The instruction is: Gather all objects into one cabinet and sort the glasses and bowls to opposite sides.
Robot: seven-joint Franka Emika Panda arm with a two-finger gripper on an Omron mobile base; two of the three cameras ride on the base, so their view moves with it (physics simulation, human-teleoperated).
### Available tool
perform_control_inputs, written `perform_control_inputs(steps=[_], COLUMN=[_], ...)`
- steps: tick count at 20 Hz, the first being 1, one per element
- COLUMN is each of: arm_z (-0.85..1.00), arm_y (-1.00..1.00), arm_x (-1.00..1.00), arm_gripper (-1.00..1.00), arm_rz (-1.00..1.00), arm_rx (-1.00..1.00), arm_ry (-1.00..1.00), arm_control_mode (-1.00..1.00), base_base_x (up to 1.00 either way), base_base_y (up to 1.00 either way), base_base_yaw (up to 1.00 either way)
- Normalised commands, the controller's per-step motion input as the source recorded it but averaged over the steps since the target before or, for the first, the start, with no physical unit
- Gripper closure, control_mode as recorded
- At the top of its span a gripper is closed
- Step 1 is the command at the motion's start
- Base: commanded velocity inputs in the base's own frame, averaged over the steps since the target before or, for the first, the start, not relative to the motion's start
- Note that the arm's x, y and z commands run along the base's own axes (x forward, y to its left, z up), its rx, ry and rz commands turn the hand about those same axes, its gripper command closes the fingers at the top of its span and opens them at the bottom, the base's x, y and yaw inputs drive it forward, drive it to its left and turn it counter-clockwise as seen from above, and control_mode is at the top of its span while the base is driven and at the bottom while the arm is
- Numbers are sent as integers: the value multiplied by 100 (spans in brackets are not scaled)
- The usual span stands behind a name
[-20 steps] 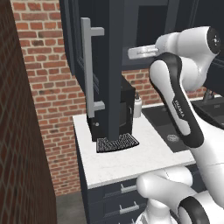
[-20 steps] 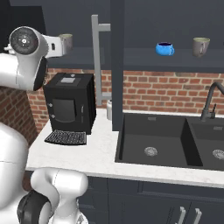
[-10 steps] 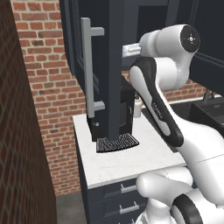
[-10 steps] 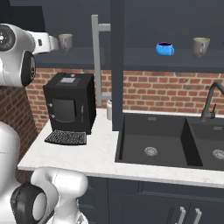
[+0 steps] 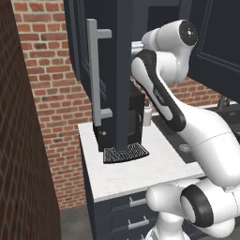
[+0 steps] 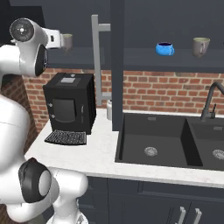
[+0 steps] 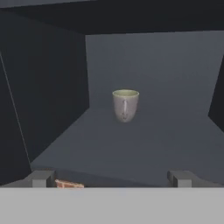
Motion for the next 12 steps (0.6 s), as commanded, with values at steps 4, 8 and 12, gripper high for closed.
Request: perform_control_inputs(steps=[4,8,12], arm_z=[0,-2,0], arm_y=[2,33,4], arm_x=[26,72,8], arm_gripper=[-100,-100,-100], arm_rz=[0,0,0], arm_rx=[0,-1,0], arm_ry=[6,24,7], arm_control_mode=[-100,-100,-100], base_base_x=[0,0,0], base_base_y=[0,0,0], base_base_yaw=[0,0,0])
